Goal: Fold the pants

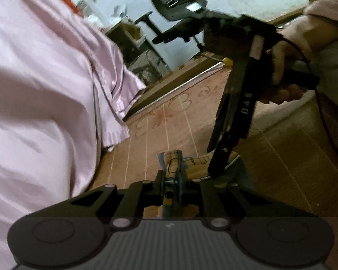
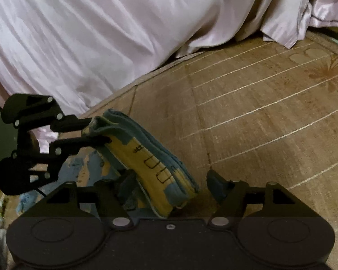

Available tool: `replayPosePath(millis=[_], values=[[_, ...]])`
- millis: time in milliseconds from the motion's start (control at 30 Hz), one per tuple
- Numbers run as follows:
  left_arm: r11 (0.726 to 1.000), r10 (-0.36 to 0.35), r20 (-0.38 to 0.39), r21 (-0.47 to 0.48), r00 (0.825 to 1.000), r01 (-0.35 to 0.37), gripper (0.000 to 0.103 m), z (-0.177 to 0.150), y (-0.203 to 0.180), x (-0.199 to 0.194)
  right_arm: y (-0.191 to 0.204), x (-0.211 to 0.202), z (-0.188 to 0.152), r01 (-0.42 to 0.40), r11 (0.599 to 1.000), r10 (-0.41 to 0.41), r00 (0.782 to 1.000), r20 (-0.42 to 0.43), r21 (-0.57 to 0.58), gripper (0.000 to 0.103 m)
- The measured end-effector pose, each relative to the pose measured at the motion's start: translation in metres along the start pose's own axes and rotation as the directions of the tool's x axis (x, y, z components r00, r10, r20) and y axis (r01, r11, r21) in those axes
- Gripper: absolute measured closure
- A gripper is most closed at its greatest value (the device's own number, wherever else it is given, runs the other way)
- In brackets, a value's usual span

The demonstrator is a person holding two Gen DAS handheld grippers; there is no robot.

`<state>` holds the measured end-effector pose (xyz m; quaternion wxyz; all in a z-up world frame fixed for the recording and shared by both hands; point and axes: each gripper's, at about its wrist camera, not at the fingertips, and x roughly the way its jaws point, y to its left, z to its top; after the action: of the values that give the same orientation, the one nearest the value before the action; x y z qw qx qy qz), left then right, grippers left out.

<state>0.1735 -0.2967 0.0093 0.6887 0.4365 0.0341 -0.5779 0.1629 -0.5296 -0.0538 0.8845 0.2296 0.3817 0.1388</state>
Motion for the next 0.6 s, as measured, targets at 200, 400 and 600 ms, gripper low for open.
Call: replayPosePath(millis=[200,400,600], values=[[0.998,0.014,0.026,0.064,1.000,-0.016,0.090,-0.002,-0.009,-0.012,-0.007,0.004,-0.001,-0.052,0.997,0.052,0.999,-0.012,0.065,0.037],[0.999,0.036,0.004,0.018,0.999,-0.037,0.090,-0.003,-0.004,-0.010,-0.021,-0.001,-0.002,-0.077,0.983,0.074,0.997,0.021,0.164,0.086],[0.996,0.066,-0.040,-0.061,0.997,-0.068,0.090,-0.005,0.009,0.008,-0.025,-0.005,-0.002,-0.078,0.981,0.074,0.997,0.033,0.180,0.090]])
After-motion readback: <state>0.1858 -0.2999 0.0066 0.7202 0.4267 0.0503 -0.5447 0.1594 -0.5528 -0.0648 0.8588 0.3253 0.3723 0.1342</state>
